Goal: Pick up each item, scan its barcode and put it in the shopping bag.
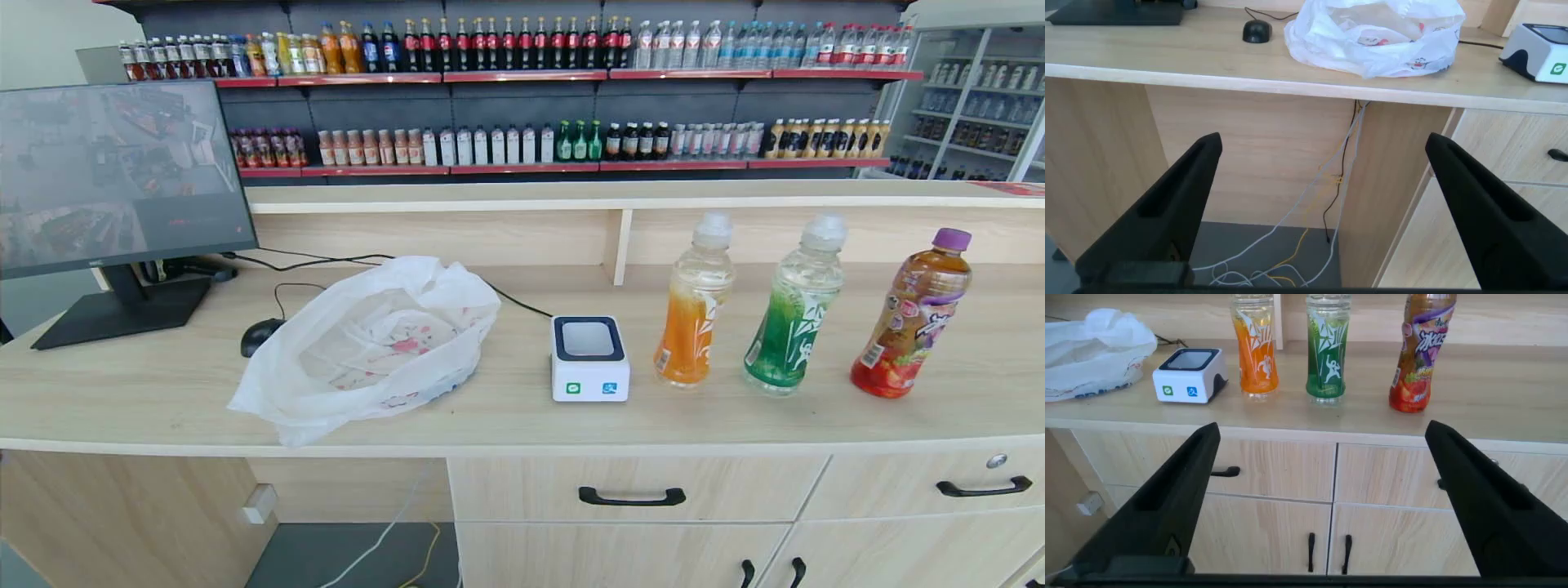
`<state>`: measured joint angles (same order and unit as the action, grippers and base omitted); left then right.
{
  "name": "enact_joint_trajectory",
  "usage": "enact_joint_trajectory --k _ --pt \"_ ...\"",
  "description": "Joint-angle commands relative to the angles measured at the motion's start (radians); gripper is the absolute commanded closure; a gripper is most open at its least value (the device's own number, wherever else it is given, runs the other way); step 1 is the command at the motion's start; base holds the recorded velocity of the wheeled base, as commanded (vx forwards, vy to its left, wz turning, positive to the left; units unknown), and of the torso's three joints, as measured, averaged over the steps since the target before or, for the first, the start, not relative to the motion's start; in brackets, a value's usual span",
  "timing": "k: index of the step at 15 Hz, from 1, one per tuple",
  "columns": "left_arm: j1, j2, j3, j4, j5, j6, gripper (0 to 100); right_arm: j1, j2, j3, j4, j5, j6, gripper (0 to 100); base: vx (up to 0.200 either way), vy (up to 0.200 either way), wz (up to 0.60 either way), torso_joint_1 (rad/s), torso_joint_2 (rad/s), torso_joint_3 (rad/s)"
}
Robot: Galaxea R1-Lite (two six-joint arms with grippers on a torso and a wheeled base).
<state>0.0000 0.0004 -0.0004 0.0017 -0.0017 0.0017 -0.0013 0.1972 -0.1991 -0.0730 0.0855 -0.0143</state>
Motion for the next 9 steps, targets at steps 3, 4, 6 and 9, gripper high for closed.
enact_joint_trajectory --k 3,4,6,9 --pt "0.000 0.000 -0.001 0.000 0.000 0.000 0 0.018 0.217 -0.068 -0.011 0.003 0.000 0 0.000 0.000 0.00 0.000 0.00 0.000" --pt "0.000 0.000 -0.001 0.000 0.000 0.000 0 0.026 0.264 -0.083 -0.027 0.003 -0.003 0 0.000 0.000 0.00 0.000 0.00 0.000" --pt "0.002 0.000 0.000 0.000 0.000 0.000 0 0.072 0.372 -0.100 -0.103 0.003 -0.006 0 0.000 0.000 0.00 0.000 0.00 0.000" --pt "0.002 0.000 0.000 0.000 0.000 0.000 0 0.073 0.534 -0.146 -0.195 0.003 -0.035 0 0.000 0.000 0.00 0.000 0.00 0.000"
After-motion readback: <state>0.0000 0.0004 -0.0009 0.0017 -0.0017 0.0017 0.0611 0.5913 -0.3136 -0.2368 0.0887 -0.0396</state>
